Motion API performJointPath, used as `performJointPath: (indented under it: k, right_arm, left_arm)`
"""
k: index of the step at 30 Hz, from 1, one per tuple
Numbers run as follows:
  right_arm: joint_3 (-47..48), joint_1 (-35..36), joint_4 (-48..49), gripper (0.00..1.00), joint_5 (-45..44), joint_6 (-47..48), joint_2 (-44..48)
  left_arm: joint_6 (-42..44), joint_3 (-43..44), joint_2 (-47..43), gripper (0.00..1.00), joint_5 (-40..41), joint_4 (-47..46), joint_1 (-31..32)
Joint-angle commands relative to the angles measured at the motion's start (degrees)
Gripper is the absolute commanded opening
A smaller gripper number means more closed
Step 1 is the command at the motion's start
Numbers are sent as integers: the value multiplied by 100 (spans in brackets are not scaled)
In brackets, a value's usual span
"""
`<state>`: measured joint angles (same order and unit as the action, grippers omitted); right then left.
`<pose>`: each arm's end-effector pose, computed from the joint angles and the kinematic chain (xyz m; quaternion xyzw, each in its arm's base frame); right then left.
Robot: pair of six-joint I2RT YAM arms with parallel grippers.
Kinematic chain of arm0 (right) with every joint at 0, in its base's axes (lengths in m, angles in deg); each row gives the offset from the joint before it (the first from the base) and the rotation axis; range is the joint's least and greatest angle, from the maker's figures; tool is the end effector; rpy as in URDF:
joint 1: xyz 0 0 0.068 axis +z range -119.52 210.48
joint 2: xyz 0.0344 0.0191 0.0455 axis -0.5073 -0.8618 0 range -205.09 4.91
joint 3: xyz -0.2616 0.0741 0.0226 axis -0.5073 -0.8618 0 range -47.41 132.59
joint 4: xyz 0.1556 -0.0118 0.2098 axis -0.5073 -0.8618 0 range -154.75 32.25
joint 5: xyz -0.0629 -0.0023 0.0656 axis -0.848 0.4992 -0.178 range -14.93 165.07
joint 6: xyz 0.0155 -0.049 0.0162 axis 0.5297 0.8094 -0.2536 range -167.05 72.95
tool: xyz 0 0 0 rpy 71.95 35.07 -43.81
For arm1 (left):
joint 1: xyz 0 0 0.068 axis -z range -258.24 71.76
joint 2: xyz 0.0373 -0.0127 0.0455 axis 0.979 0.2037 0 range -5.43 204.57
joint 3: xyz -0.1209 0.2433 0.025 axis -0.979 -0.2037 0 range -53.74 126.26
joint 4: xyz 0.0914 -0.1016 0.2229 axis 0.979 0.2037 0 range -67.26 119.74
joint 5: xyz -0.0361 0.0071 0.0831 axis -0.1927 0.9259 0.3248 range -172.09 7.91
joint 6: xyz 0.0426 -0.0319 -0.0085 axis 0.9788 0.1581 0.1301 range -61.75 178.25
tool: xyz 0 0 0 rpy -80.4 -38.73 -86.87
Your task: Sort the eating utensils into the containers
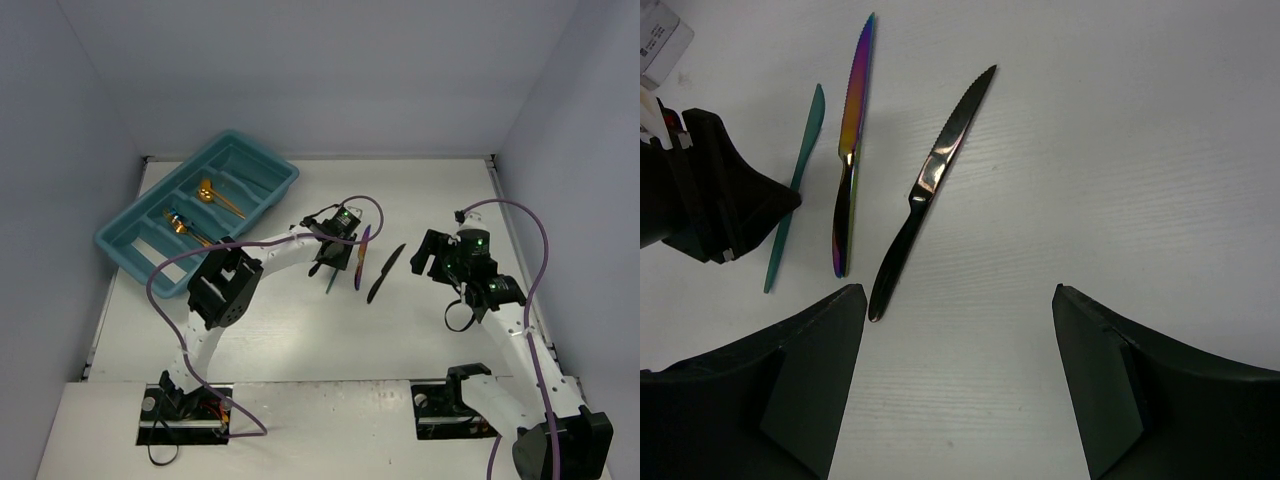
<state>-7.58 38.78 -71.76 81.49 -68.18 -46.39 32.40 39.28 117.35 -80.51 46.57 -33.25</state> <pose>0.2030 0.0335 0.2827 0.0647 0.8423 0.1812 0.5034 0.3334 -0.3320 0.1779 0.1537 0.9374 -0.1703 0.2621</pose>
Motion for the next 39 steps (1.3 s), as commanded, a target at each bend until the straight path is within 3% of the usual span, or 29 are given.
performJointPath:
  k: [1, 9, 13, 23, 28, 34, 39]
  right_arm:
    - [7, 5, 206, 73, 8, -32, 15]
    - [7, 5, 214, 73, -10, -32, -3]
    - [7, 5, 215, 73, -10, -27, -47]
    - [-2, 5, 215, 73, -14, -23, -29]
    - [-2, 5, 215, 73, -19, -23, -22]
    - [-2, 4, 215, 73, -36, -23, -21]
    - [-11, -3, 215, 73, -54, -23, -4]
  left_arm:
    - [-50, -105, -226, 28, -26, 86, 27]
    - [-184, -824, -595, 27, -122, 365, 236]
    - [-177, -970, -689, 20, -137, 425, 287]
    - [12, -358, -338, 13, -40, 679, 237]
    - [20, 11, -232, 0, 12, 890, 129]
    - [9, 173, -1042, 0, 287, 762, -221]
    - [-482, -62, -1894, 0, 47, -94, -1001]
